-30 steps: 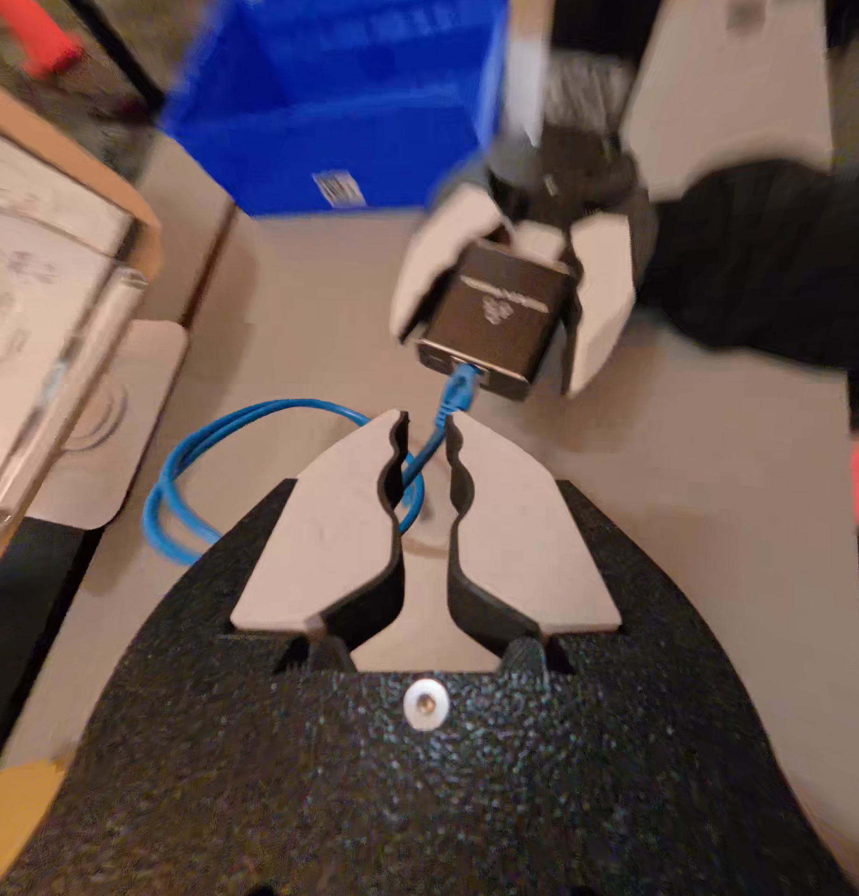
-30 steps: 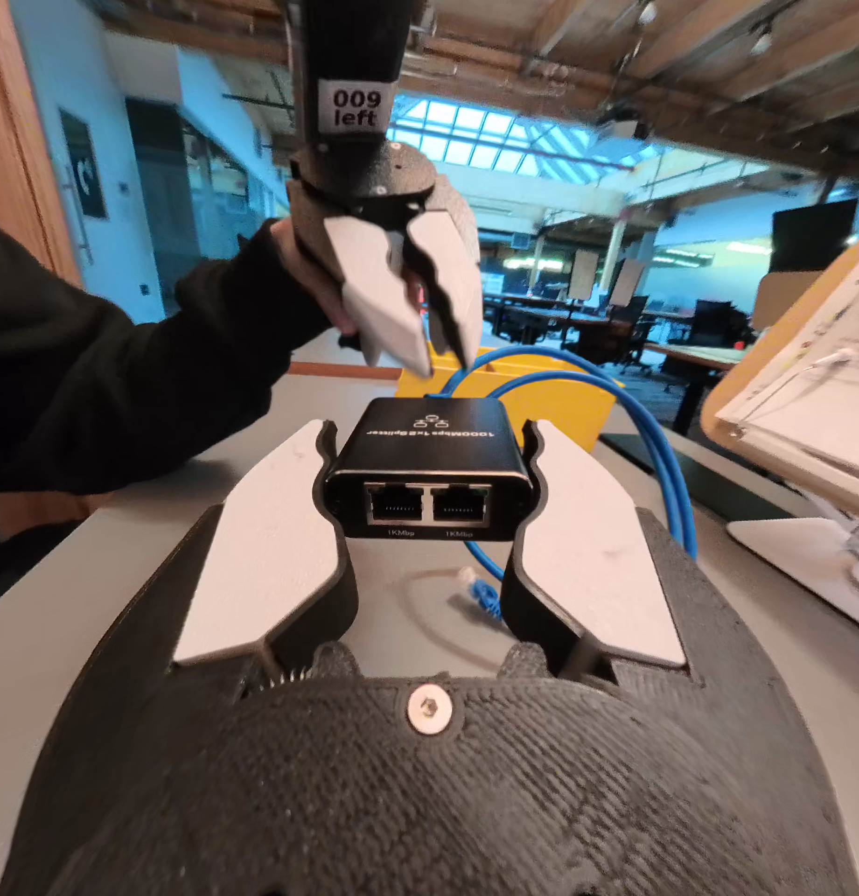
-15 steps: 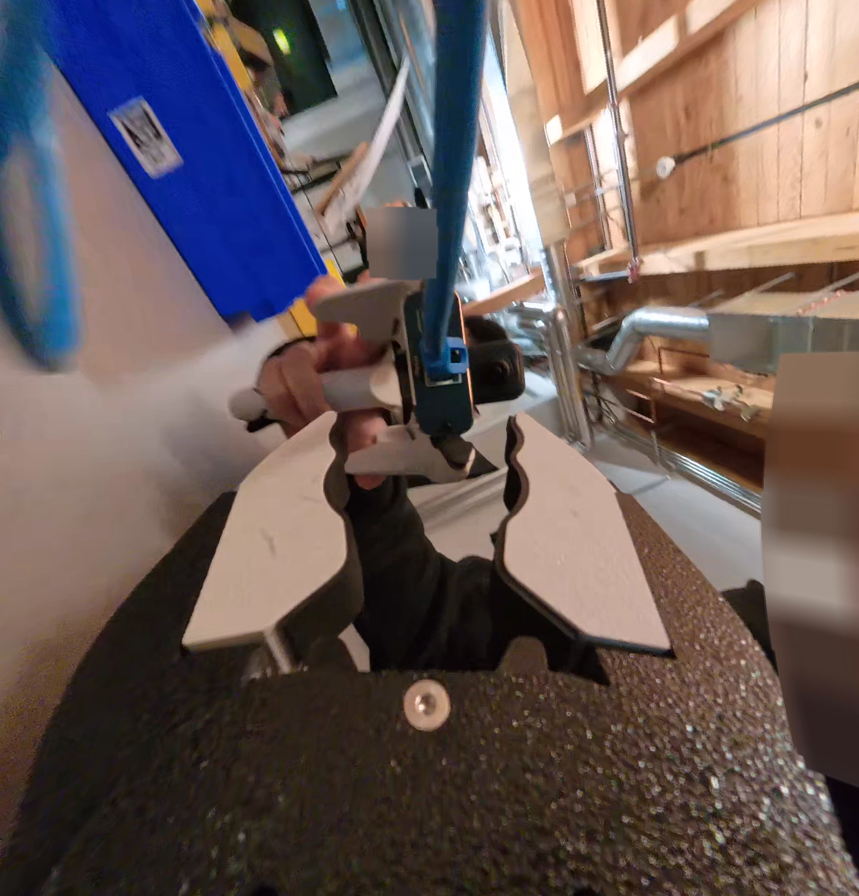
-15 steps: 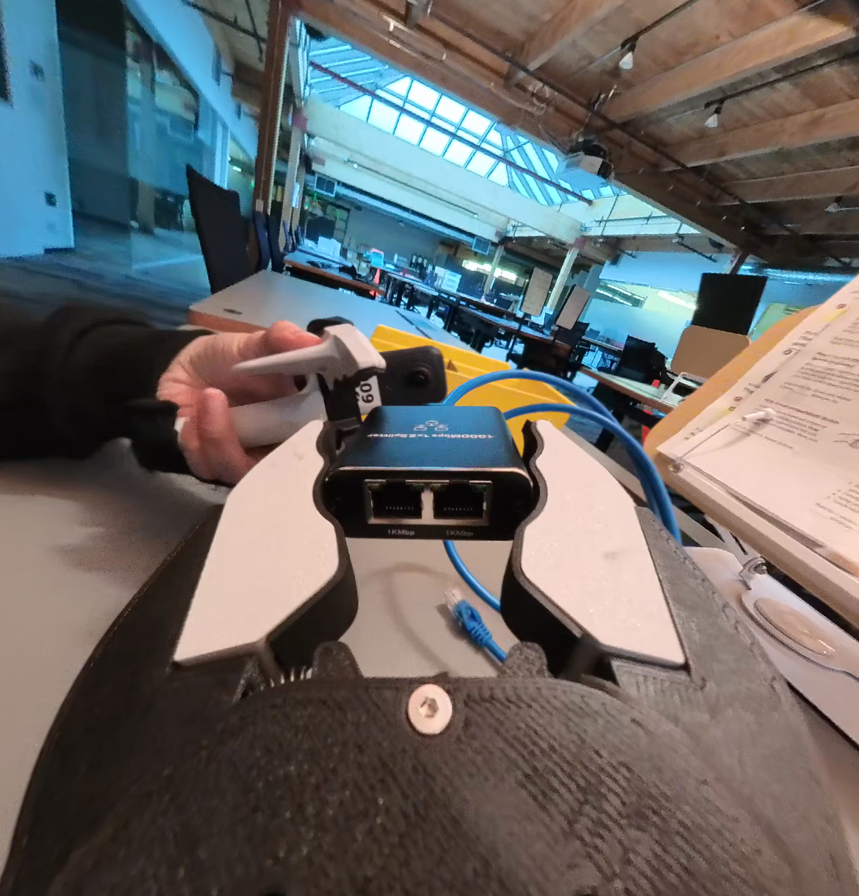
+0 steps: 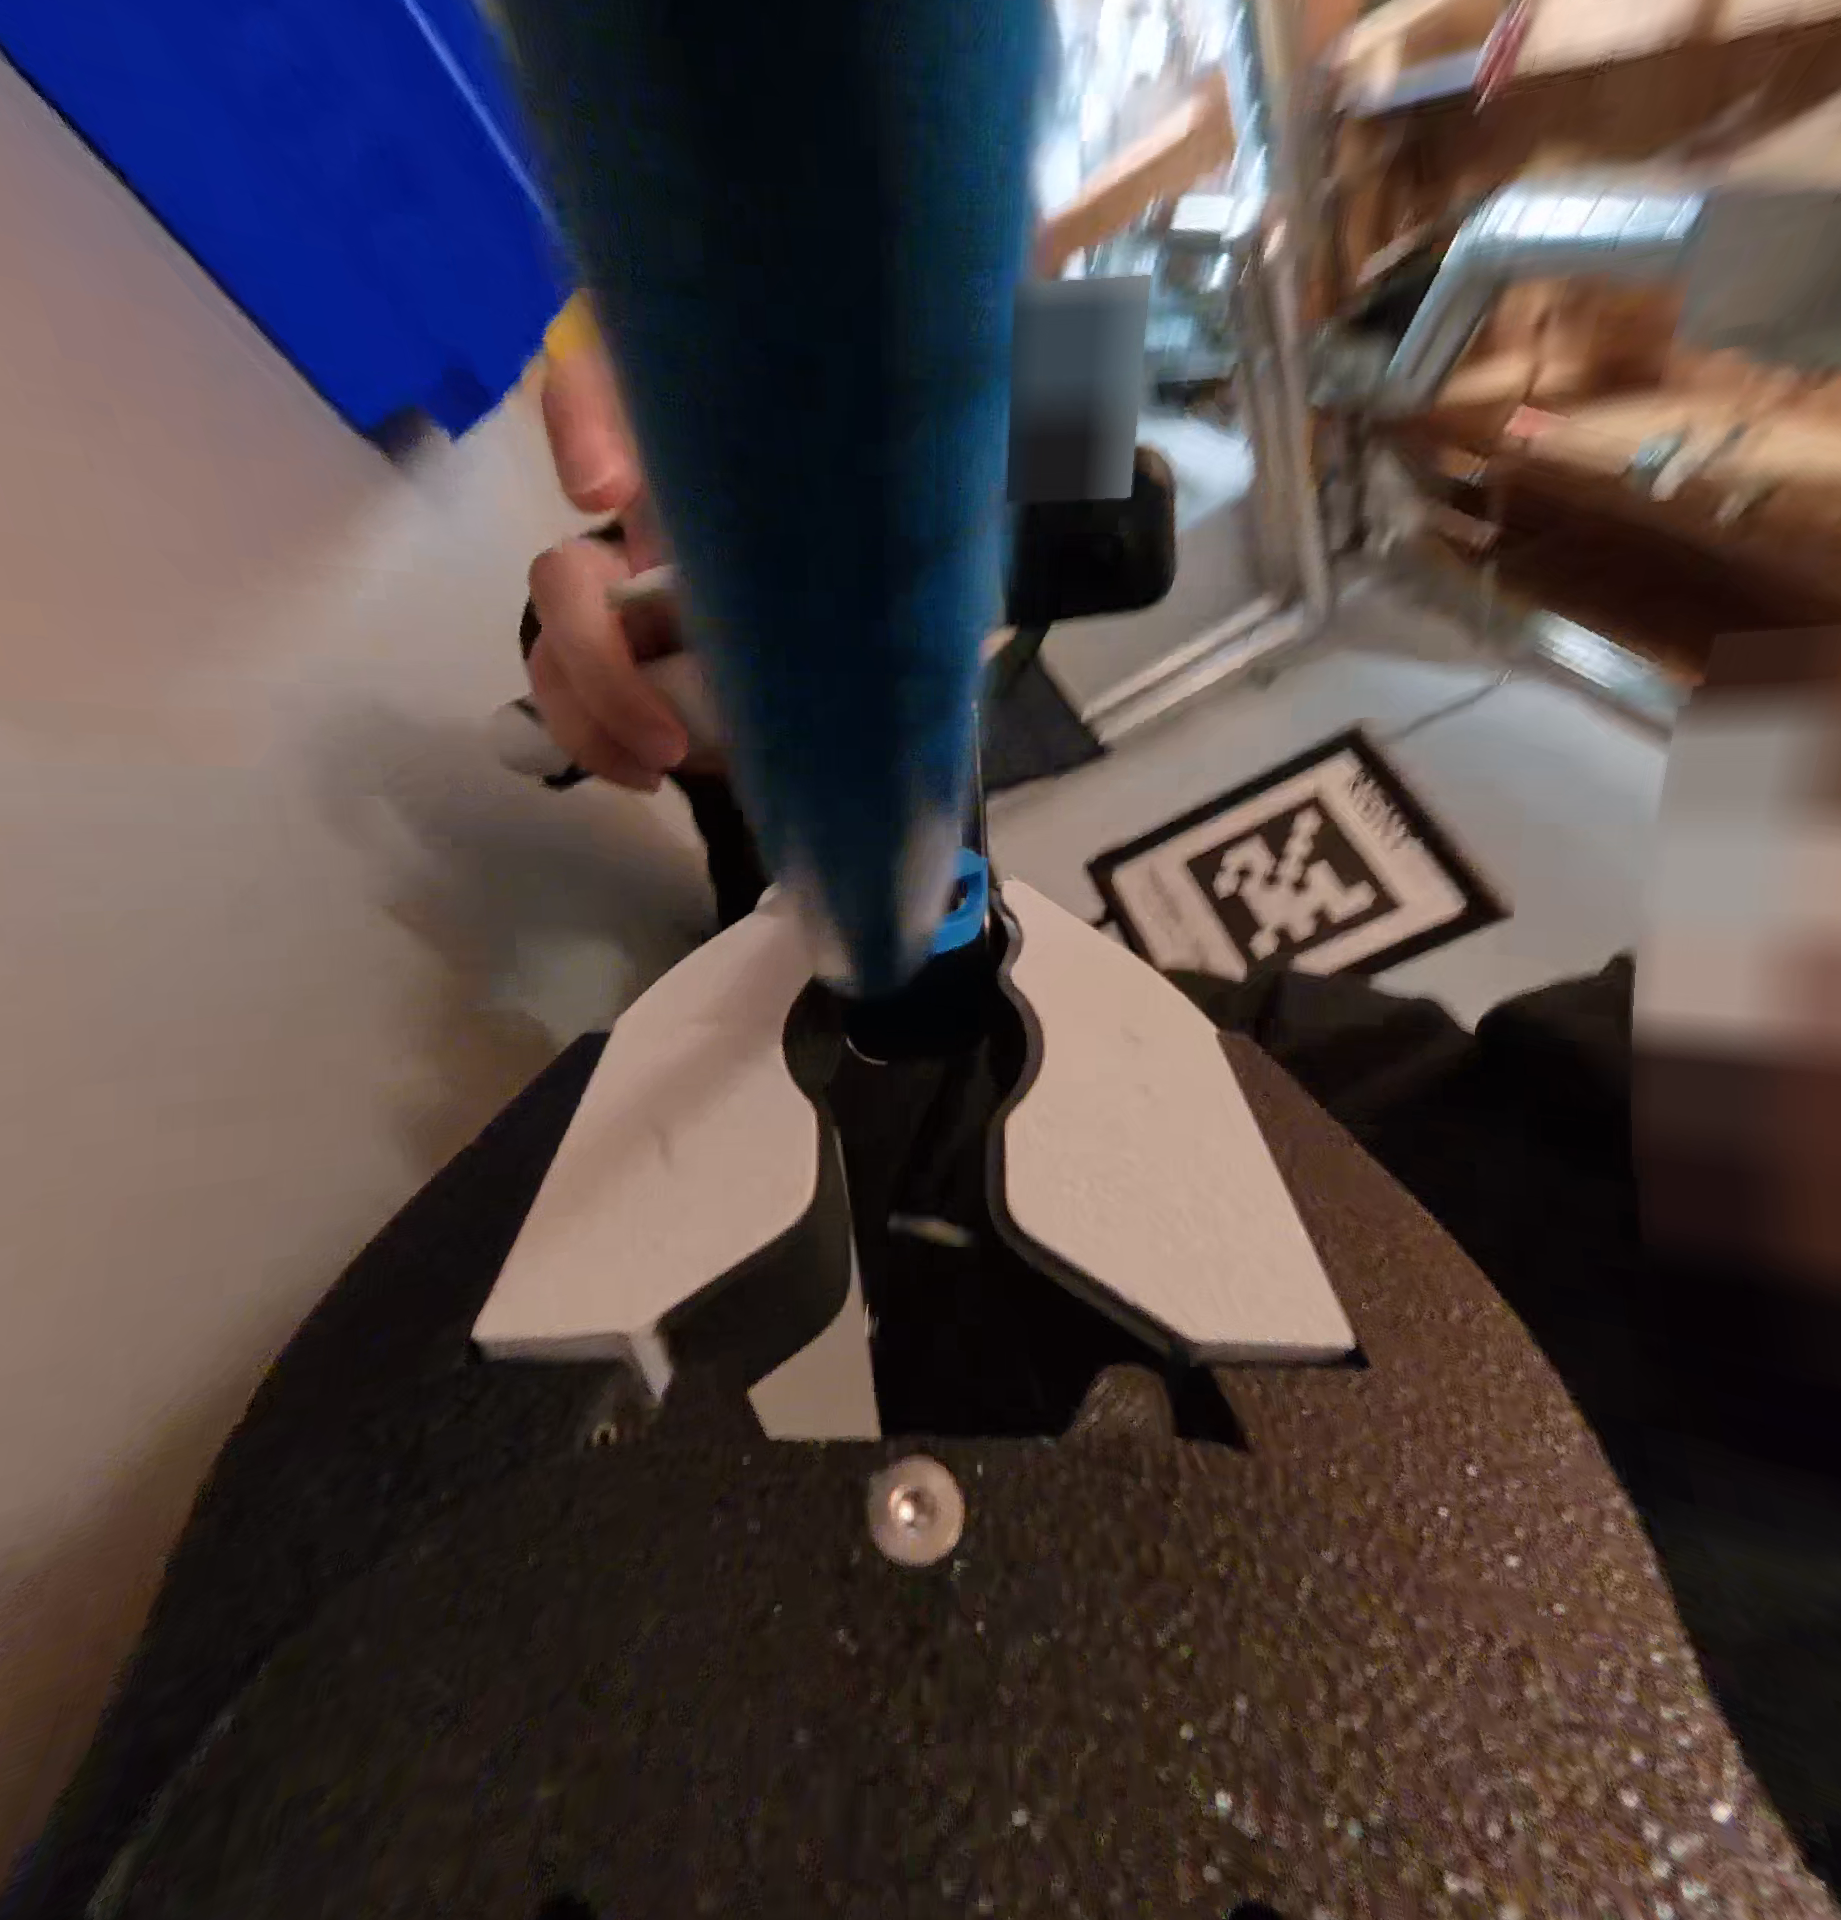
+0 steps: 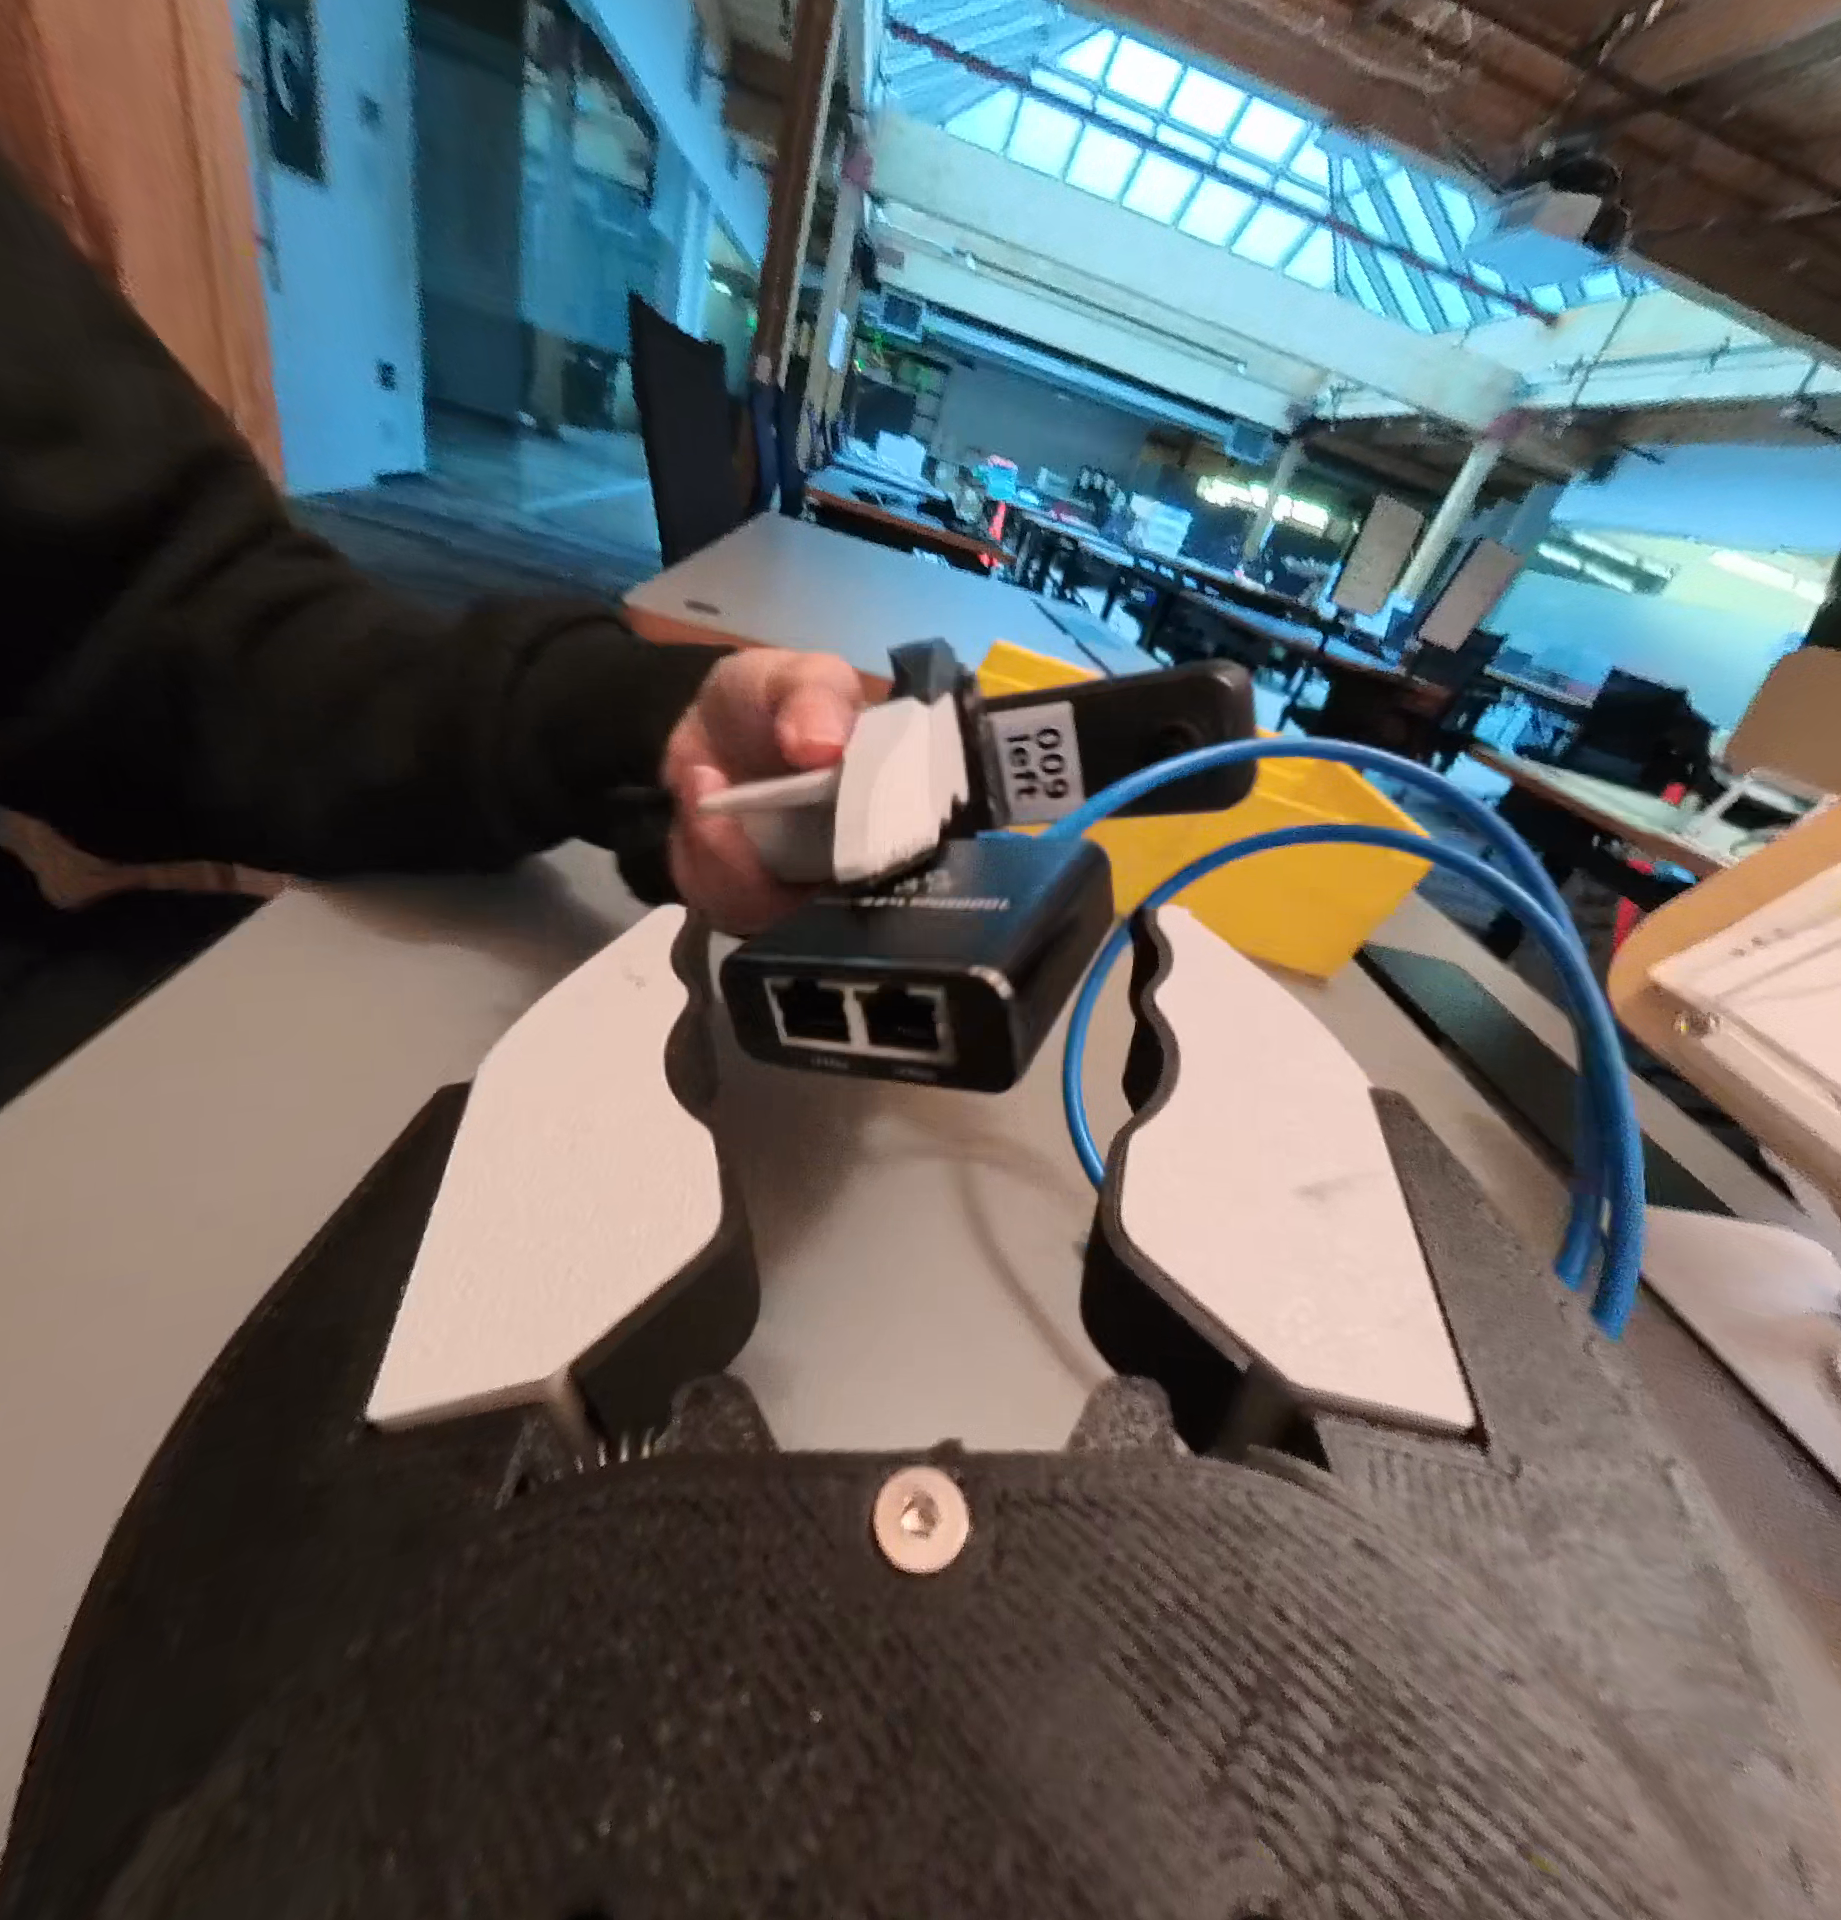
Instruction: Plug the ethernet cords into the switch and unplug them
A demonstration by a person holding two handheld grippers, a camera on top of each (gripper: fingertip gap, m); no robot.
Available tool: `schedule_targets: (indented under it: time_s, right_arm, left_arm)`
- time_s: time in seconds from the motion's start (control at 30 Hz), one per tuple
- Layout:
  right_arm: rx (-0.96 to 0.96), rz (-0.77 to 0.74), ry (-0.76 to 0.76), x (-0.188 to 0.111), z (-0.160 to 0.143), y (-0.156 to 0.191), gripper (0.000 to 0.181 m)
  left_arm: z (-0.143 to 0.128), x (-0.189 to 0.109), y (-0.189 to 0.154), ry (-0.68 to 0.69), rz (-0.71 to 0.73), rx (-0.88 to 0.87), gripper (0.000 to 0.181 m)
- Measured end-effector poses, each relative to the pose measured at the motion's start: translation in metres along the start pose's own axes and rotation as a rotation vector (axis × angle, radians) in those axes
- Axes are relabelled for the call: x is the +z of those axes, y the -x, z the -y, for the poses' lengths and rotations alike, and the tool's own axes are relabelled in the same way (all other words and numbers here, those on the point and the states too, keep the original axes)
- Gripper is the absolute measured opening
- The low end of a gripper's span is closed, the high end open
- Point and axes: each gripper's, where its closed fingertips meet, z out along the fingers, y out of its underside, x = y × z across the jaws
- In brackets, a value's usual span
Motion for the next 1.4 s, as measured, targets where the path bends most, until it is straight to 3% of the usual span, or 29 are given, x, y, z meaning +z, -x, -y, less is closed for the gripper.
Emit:
schedule_targets:
  time_s: [0.2,0.37,0.5,0.6,0.67,0.8,0.9,1.0,1.2,1.27,1.37,1.4]
  right_arm:
    - [-0.024,0.11,0.029,0.009,0.006,0.025,0.082]
    - [-0.061,0.211,0.072,0.016,-0.002,0.045,0.072]
    - [-0.123,0.117,0.091,0.019,-0.006,0.028,0.071]
    - [-0.121,-0.086,0.065,0.02,0.0,-0.004,0.071]
    - [-0.113,-0.251,0.058,0.017,0.0,-0.027,0.071]
    - [-0.132,-0.509,0.039,0.006,0.003,-0.058,0.071]
    - [-0.209,-0.623,0.077,0.007,-0.001,-0.065,0.07]
    - [-0.224,-0.649,0.065,0.011,-0.001,-0.064,0.07]
    - [-0.279,-0.462,0.141,0.012,-0.018,-0.051,0.071]
    - [-0.341,-0.38,0.177,0.013,-0.013,-0.039,0.091]
    - [-0.493,-0.293,0.224,0.014,0.012,-0.019,0.098]
    - [-0.531,-0.277,0.225,0.013,0.021,-0.014,0.093]
  left_arm:
    - [-0.033,-0.006,-0.014,0.374,-0.003,0.016,0.025]
    - [-0.048,-0.01,-0.017,0.522,-0.019,-0.004,0.025]
    - [-0.024,-0.014,-0.011,0.372,0.007,0.006,0.025]
    - [0.021,-0.019,-0.009,0.053,0.025,0.063,0.025]
    - [0.041,-0.025,0.003,-0.125,0.138,0.124,0.042]
    - [0.048,-0.02,0.012,-0.325,0.26,0.205,0.057]
    - [0.052,-0.009,0.008,-0.405,0.154,0.14,0.049]
    - [0.055,-0.008,0.01,-0.421,0.049,0.078,0.028]
    - [0.05,-0.023,0.022,-0.309,0.056,0.061,0.025]
    - [0.046,-0.034,0.026,-0.224,0.086,0.054,0.025]
    - [0.033,-0.049,0.032,-0.061,0.141,0.049,0.025]
    - [0.028,-0.053,0.033,-0.007,0.15,0.052,0.025]
